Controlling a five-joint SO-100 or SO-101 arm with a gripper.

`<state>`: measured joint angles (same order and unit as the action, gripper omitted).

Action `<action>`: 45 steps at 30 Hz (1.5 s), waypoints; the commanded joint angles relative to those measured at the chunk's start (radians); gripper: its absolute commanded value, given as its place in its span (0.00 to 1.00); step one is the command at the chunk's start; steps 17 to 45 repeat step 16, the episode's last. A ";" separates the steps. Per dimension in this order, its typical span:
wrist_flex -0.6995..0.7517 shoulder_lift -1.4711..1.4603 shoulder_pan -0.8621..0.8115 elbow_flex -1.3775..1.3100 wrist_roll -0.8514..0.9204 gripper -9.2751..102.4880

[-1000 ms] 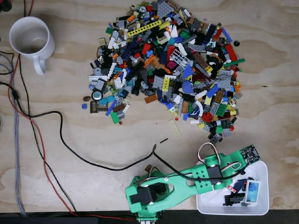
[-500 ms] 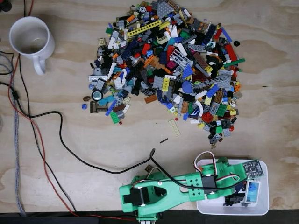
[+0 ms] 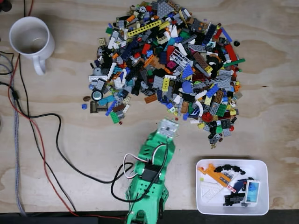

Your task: Find the closest Lego and put it in the bin.

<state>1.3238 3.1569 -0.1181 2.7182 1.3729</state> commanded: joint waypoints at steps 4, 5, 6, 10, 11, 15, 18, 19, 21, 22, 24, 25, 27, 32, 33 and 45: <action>0.109 0.218 0.261 0.179 -0.008 0.08; 0.101 0.218 0.273 0.198 -0.006 0.08; 0.097 0.218 0.278 0.212 -0.005 0.08; 0.080 0.218 0.316 0.268 -0.006 0.08; 0.077 0.218 0.327 0.276 -0.012 0.08; 0.057 0.216 0.339 0.290 -0.020 0.08; 0.052 0.216 0.339 0.291 -0.020 0.08; 0.052 0.216 0.339 0.291 -0.020 0.08; 0.052 0.216 0.339 0.291 -0.020 0.08; 0.052 0.216 0.339 0.291 -0.020 0.08; 0.052 0.216 0.339 0.291 -0.020 0.08; 0.052 0.216 0.339 0.291 -0.020 0.08; 0.052 0.216 0.339 0.291 -0.020 0.08; 0.052 0.216 0.339 0.291 -0.020 0.08; 0.052 0.216 0.339 0.291 -0.020 0.08; 0.052 0.216 0.339 0.291 -0.020 0.08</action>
